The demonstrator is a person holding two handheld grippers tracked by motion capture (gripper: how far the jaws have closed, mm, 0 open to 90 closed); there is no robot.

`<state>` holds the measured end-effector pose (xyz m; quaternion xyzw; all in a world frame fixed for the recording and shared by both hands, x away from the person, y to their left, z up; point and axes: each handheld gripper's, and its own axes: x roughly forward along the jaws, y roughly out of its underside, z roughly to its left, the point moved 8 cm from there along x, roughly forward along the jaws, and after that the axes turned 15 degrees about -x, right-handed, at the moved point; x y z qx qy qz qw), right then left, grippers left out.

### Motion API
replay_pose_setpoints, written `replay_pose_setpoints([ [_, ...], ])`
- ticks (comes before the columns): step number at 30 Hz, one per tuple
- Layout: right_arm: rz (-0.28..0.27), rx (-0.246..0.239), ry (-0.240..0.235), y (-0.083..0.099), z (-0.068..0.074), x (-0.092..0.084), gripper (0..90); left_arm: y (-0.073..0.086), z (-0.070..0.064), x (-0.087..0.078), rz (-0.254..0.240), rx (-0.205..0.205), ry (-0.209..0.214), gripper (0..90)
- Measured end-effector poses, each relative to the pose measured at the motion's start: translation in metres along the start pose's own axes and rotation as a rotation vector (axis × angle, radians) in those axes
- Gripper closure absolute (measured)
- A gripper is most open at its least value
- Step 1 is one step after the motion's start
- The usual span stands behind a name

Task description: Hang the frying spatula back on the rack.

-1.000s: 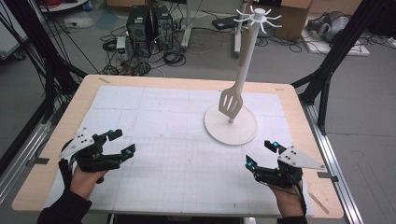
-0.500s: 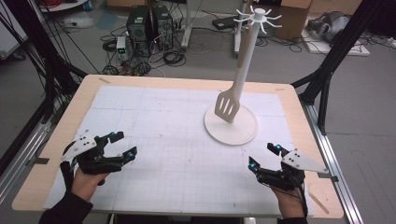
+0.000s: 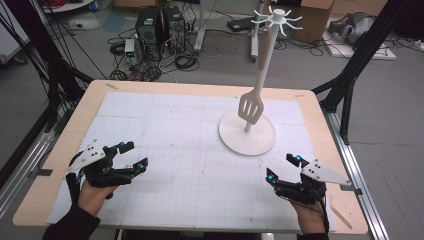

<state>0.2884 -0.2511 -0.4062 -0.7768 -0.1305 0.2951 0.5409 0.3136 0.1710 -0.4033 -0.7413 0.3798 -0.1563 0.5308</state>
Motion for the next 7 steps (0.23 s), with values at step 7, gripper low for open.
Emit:
replay_pose_setpoints([
  [7,0.009,0.002,0.004,0.0019,-0.0013,0.001,16.9,0.0012,0.0021,0.001,-0.003,-0.019,-0.004,19.9],
])
